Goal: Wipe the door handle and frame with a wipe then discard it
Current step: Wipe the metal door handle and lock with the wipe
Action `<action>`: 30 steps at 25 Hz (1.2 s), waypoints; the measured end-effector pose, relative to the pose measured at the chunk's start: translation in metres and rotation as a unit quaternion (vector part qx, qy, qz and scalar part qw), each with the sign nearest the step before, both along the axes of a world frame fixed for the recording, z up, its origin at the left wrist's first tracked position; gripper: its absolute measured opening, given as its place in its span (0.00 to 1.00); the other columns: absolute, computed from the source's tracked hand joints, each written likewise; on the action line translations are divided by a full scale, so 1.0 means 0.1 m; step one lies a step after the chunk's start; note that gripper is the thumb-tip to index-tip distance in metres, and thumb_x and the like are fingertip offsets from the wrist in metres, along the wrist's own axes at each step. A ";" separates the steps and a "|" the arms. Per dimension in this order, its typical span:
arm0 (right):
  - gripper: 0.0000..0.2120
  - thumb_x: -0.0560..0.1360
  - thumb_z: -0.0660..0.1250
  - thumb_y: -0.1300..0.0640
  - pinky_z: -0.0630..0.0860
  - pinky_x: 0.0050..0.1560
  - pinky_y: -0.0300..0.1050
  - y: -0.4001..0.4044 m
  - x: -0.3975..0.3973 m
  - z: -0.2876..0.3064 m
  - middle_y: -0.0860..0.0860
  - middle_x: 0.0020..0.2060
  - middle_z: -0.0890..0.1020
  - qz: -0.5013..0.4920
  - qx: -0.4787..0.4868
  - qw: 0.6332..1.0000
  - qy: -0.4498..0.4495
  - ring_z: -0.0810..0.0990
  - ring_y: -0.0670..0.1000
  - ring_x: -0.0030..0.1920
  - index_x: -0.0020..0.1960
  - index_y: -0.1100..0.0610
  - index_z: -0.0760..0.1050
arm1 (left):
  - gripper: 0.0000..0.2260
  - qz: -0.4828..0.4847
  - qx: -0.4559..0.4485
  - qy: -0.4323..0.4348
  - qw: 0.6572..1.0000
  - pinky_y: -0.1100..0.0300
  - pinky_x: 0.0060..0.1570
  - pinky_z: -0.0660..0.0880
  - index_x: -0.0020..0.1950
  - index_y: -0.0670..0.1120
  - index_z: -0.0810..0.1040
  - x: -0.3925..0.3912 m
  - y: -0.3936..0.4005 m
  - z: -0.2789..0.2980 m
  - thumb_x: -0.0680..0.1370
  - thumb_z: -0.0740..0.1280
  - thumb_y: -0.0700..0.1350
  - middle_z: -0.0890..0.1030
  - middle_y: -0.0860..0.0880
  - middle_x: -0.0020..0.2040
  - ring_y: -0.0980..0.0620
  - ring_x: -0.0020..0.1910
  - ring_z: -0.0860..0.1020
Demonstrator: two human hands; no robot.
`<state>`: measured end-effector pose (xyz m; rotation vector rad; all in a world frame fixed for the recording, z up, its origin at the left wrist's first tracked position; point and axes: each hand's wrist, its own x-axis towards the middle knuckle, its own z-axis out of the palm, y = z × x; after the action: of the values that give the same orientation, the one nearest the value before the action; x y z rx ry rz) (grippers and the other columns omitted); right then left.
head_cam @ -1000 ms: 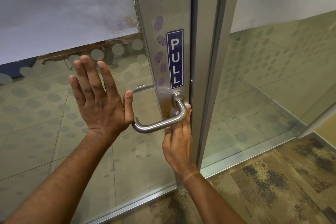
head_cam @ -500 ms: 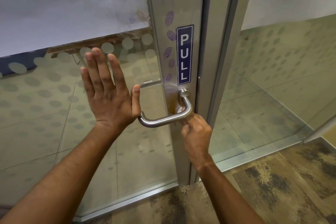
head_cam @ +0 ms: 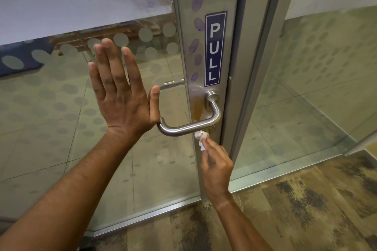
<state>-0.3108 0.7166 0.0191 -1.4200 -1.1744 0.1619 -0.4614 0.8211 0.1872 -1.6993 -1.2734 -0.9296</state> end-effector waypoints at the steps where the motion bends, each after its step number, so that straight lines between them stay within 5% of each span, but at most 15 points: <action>1: 0.18 0.72 0.72 0.72 0.72 0.57 0.26 0.02 -0.02 -0.01 0.48 0.54 0.82 -0.003 -0.005 1.000 0.009 0.80 0.42 0.55 0.60 0.61 0.80 | 0.35 -0.007 0.006 -0.003 1.000 0.51 0.76 0.35 0.75 0.34 0.54 0.00 0.00 0.00 0.79 0.56 0.58 0.56 0.27 0.72 0.30 0.72 0.54; 5: 0.14 0.75 0.71 0.67 0.72 0.56 0.27 0.04 -0.12 -0.04 0.46 0.54 0.82 -0.036 0.012 0.999 0.034 0.78 0.39 0.55 0.60 0.61 0.81 | 0.35 -0.045 0.005 -0.014 0.999 0.50 0.76 0.38 0.74 0.31 0.57 -0.03 -0.05 0.01 0.79 0.58 0.56 0.60 0.21 0.70 0.27 0.71 0.54; 12: 0.16 0.77 0.67 0.68 0.70 0.63 0.29 0.22 -0.34 -0.11 0.56 0.61 0.81 -0.046 0.004 0.995 0.084 0.79 0.51 0.62 0.64 0.64 0.77 | 0.33 -0.050 -0.049 -0.002 0.998 0.48 0.75 0.39 0.75 0.29 0.58 -0.08 -0.19 -0.19 0.80 0.61 0.51 0.59 0.21 0.71 0.23 0.72 0.57; 16: 0.25 0.81 0.59 0.62 0.56 0.69 0.24 0.24 -0.63 -0.19 0.57 0.76 0.62 -0.015 -0.048 0.992 0.119 0.60 0.49 0.75 0.77 0.56 0.59 | 0.30 -0.053 -0.017 0.021 0.998 0.49 0.76 0.40 0.76 0.33 0.57 -0.17 -0.15 -0.36 0.81 0.58 0.51 0.61 0.23 0.71 0.27 0.72 0.56; 21: 0.31 0.83 0.55 0.61 0.42 0.67 0.20 0.34 -0.87 -0.13 0.53 0.79 0.45 0.005 -0.100 0.984 0.151 0.42 0.49 0.77 0.79 0.53 0.41 | 0.30 -0.053 -0.025 0.027 0.998 0.36 0.73 0.53 0.76 0.34 0.57 -0.17 -0.06 -0.41 0.82 0.53 0.54 0.62 0.24 0.71 0.27 0.72 0.59; 26: 0.34 0.76 0.57 0.65 0.51 0.76 0.36 0.45 -0.93 0.12 0.53 0.78 0.42 -0.009 -0.038 0.996 0.083 0.44 0.55 0.79 0.79 0.60 0.47 | 0.31 -0.060 -0.061 0.021 0.996 0.32 0.72 0.55 0.76 0.32 0.57 -0.19 -0.08 -0.43 0.82 0.55 0.53 0.60 0.24 0.73 0.25 0.73 0.59; 28: 0.35 0.76 0.57 0.65 0.61 0.75 0.47 0.48 -0.90 0.10 0.52 0.78 0.40 -0.007 -0.036 0.997 0.064 0.46 0.56 0.79 0.80 0.59 0.47 | 0.32 -0.057 -0.080 0.012 0.995 0.31 0.72 0.55 0.76 0.32 0.56 -0.19 -0.09 -0.41 0.82 0.55 0.54 0.59 0.24 0.73 0.25 0.74 0.58; 30: 0.39 0.75 0.58 0.66 0.65 0.73 0.48 0.42 -0.89 0.01 0.51 0.78 0.38 0.005 -0.061 0.996 0.070 0.48 0.57 0.79 0.80 0.56 0.42 | 0.32 -0.056 -0.091 0.006 0.994 0.30 0.72 0.55 0.77 0.31 0.56 -0.18 -0.10 -0.41 0.82 0.54 0.54 0.59 0.24 0.73 0.25 0.74 0.58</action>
<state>-0.4002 0.7585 0.0202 -1.4841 -1.0706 0.3388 -0.4790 0.8109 0.1467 -1.9314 -1.2995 -0.8890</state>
